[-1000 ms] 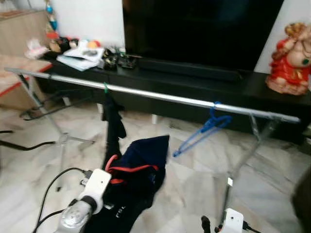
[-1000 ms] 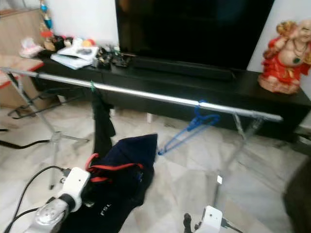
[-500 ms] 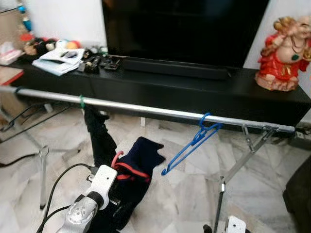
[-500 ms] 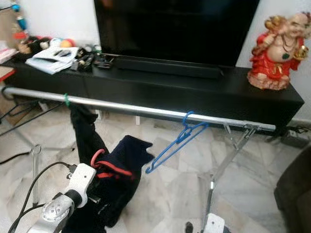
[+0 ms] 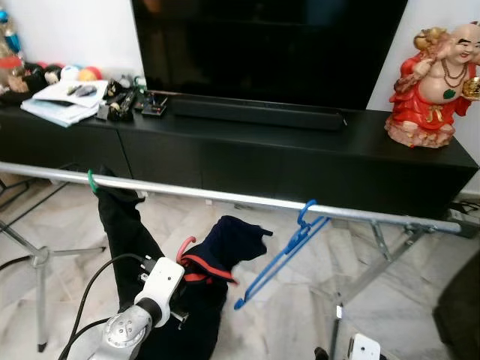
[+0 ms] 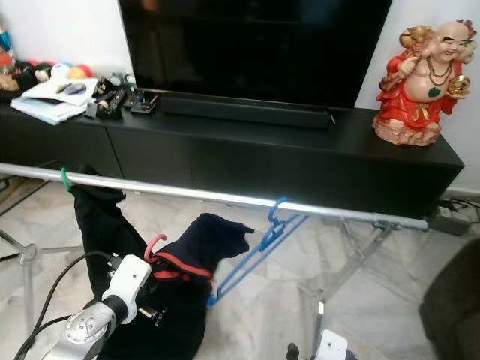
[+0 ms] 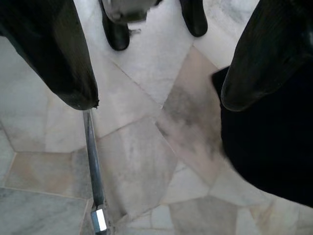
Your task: Hang hanger
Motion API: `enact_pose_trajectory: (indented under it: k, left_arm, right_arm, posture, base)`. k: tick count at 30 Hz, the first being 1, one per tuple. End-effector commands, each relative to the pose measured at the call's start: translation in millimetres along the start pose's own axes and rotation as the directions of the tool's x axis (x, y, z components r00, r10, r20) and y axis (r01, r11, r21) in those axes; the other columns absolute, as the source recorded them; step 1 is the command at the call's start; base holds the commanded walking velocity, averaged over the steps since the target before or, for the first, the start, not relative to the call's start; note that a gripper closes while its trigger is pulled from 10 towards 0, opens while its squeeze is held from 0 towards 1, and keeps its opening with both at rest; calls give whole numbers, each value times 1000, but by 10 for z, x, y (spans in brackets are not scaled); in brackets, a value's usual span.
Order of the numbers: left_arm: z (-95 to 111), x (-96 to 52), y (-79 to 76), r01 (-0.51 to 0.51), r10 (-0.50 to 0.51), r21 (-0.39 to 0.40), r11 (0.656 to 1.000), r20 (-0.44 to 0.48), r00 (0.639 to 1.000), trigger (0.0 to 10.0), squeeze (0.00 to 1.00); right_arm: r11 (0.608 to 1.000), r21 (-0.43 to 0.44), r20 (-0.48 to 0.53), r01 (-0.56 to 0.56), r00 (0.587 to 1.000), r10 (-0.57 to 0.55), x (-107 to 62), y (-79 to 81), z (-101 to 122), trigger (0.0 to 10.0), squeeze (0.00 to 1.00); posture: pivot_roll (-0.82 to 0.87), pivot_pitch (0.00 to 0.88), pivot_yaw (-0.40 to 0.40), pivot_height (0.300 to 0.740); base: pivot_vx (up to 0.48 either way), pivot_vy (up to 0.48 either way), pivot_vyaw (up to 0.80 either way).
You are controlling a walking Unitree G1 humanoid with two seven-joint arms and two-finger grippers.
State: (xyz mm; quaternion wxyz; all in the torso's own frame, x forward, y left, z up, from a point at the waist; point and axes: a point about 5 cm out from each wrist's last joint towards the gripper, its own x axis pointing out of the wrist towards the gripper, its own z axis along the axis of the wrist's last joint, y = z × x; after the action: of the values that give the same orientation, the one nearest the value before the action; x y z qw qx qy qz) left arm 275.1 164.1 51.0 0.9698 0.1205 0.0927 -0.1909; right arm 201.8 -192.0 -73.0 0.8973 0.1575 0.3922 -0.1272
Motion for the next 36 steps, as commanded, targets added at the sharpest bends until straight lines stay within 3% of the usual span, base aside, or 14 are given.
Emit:
enact_pose_trajectory:
  k: [1,14,36]
  left_arm:
    - [76,27,-8,-18,18,0,1000,40,999,10000,0]
    - [263,140,161,-120,121,-14,993,117,986,10000,0]
    - [622,586,218,-178,184,-60,982,126,975,10000,0]
  right_arm:
    - [1000,-2,-20,31,999,-31,-26,-108,-64,10000,0]
    - [1000,-3,-18,29,999,-29,-25,-107,-59,10000,0]
    - [999,-25,-24,20,999,-21,-21,-96,-54,10000,0]
  posture:
    - [54,59,-1,740]
    - [53,46,-9,740]
    - [42,46,-19,740]
  base:
    - [0,0,0]
    - [0,0,0]
    - [0,0,0]
